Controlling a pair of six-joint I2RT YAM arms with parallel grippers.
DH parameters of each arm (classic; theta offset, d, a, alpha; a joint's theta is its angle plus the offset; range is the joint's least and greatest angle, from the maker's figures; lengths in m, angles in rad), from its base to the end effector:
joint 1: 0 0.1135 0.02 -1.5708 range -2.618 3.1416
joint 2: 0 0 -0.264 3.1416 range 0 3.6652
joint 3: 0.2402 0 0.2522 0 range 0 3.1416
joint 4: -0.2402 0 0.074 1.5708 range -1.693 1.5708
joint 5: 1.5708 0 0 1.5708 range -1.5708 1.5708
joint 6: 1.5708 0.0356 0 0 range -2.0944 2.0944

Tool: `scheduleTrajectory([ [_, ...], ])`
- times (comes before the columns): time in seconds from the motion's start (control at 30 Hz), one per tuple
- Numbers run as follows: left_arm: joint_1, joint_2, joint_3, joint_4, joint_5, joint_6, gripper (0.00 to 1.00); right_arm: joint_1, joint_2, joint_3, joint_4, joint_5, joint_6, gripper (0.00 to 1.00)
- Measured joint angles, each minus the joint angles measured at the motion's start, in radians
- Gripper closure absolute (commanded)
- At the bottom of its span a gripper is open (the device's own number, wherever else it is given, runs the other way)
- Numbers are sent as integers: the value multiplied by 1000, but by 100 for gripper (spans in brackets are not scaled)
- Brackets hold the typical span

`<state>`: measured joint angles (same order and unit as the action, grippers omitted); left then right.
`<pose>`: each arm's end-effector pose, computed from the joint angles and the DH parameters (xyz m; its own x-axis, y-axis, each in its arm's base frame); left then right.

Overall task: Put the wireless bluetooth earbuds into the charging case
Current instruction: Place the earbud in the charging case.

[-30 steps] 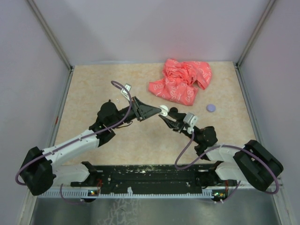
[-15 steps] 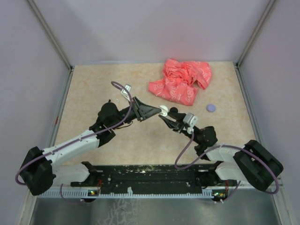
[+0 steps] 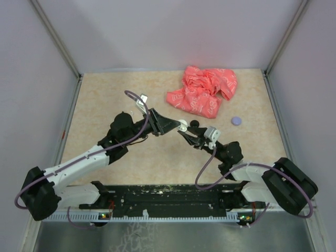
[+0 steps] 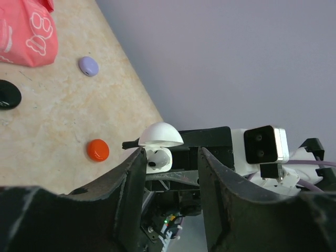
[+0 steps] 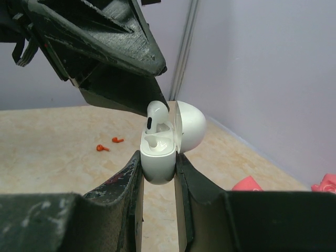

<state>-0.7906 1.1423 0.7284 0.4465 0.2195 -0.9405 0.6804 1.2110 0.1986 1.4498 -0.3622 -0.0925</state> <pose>0.1826 -0.1955 0.3136 -0.6706 -0.4433 -0.5948 0.5176 0.2947 -0.8032 0.1513 0.1387 0.2301 0.4052 0.2169 -0.8881 -0.8038 0.5473 -0.2331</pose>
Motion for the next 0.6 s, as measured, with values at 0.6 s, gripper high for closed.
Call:
scheduleTrajectory([
  [0.6,0,-73,77,-312,-173,249,29,0,-82,-42,0,26,16,100],
])
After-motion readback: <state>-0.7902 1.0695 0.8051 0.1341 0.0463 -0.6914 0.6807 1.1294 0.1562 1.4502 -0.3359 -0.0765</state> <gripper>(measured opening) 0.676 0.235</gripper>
